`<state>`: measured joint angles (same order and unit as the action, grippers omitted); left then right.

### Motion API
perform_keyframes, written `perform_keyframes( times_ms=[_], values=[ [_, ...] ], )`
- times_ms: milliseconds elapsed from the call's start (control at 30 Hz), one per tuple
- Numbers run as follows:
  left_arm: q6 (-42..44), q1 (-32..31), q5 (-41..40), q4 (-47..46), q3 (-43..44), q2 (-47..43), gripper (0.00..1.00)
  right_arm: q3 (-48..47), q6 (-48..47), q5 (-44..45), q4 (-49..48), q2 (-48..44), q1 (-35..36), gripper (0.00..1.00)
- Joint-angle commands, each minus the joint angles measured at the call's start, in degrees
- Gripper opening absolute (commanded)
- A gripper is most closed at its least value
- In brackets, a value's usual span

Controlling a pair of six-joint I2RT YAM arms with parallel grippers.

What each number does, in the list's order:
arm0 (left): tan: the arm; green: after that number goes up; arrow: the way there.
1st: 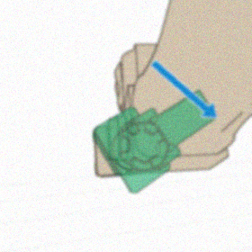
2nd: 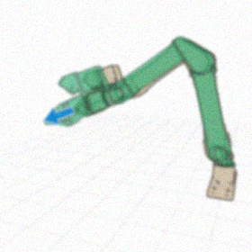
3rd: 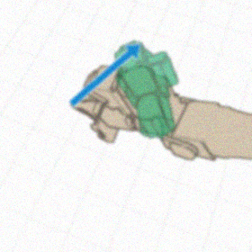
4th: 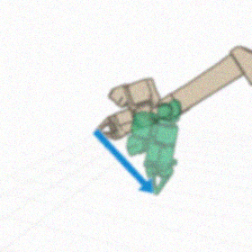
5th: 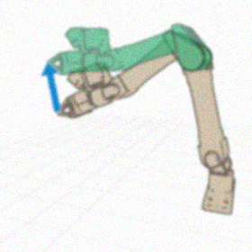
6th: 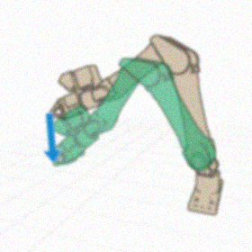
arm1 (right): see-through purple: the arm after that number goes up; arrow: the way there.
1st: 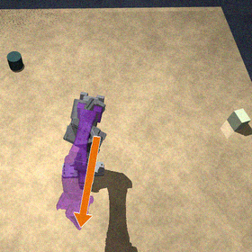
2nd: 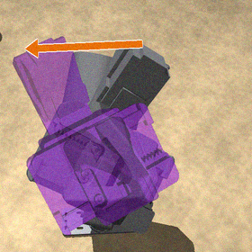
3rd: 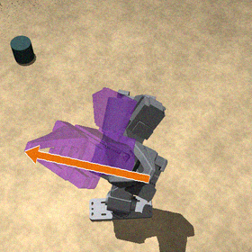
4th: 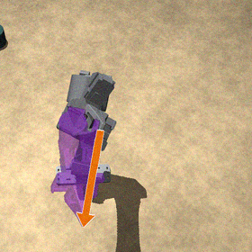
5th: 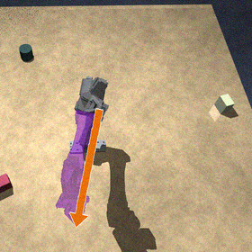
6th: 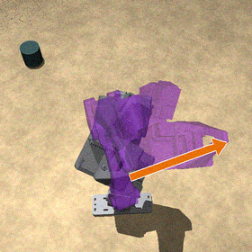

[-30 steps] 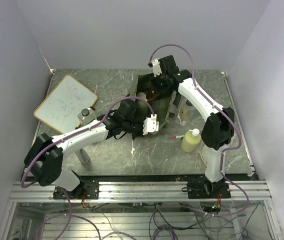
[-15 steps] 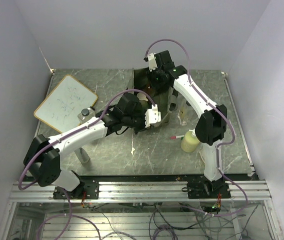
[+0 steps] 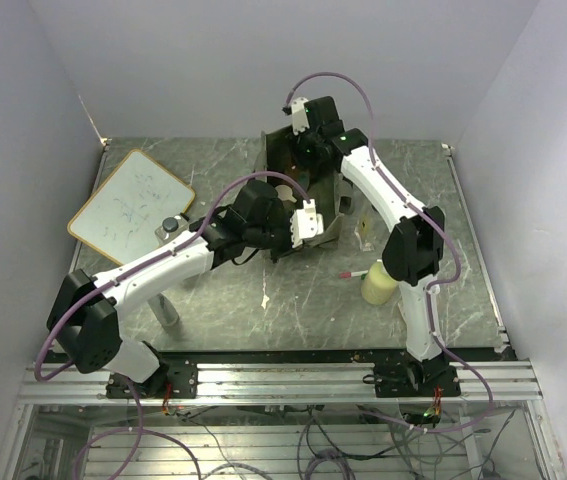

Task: Place the personal care products into the canvas bag
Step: Adjust the care product in the canvas bag.

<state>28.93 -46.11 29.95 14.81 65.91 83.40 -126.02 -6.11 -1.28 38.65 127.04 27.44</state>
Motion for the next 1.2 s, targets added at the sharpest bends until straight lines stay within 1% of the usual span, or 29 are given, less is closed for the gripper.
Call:
perform_keyframes(
  times_ms=[0,167,200,233,333,400,600,667,833,933,1033,1167],
  values=[
    [-2.3,-0.9,2.7,-1.0,2.5,-1.7,0.07,-0.3,-0.5,1.6,-1.2,3.0,-0.2,0.27],
    [-3.5,-0.9,1.0,-1.4,2.6,-2.4,0.07,-0.6,-0.5,1.7,-1.8,3.6,0.0,0.35],
    [-4.2,-0.9,0.4,-1.4,2.7,-2.4,0.07,-0.6,-0.7,1.7,-1.9,3.6,0.2,0.42],
    [-4.6,-0.8,-0.1,-1.3,3.0,-2.4,0.07,-0.7,-0.9,1.7,-2.1,3.6,0.3,0.45],
    [-5.5,-0.6,-1.4,-0.7,3.9,-2.7,0.07,-0.2,-1.2,2.1,-3.0,2.8,0.5,0.48],
    [-6.0,-0.4,-1.6,-0.3,4.4,-2.8,0.07,0.1,-1.4,2.4,-3.4,2.2,0.5,0.53],
    [-5.4,0.2,-1.7,1.1,5.3,-3.0,0.07,-0.5,-2.3,2.7,-3.4,1.7,0.5,0.59],
    [-5.5,0.3,-1.7,1.2,5.4,-3.0,0.07,-0.8,-2.6,2.7,-3.2,1.3,0.5,0.62],
    [-6.1,0.4,-2.4,2.1,6.8,-2.6,0.07,0.0,-4.1,3.0,-3.2,-0.9,0.5,0.73],
    [-6.7,0.4,-3.2,2.1,7.4,-2.4,0.09,2.6,-5.5,2.7,-4.4,-3.5,0.5,0.81],
    [-6.3,0.3,-3.2,2.7,8.0,-2.4,0.11,6.2,-6.6,2.2,-6.2,-6.9,0.5,0.85],
    [-5.9,0.3,-2.7,3.0,8.0,-2.6,0.15,6.8,-7.2,1.4,-5.1,-8.9,0.5,0.87]
  ],
)
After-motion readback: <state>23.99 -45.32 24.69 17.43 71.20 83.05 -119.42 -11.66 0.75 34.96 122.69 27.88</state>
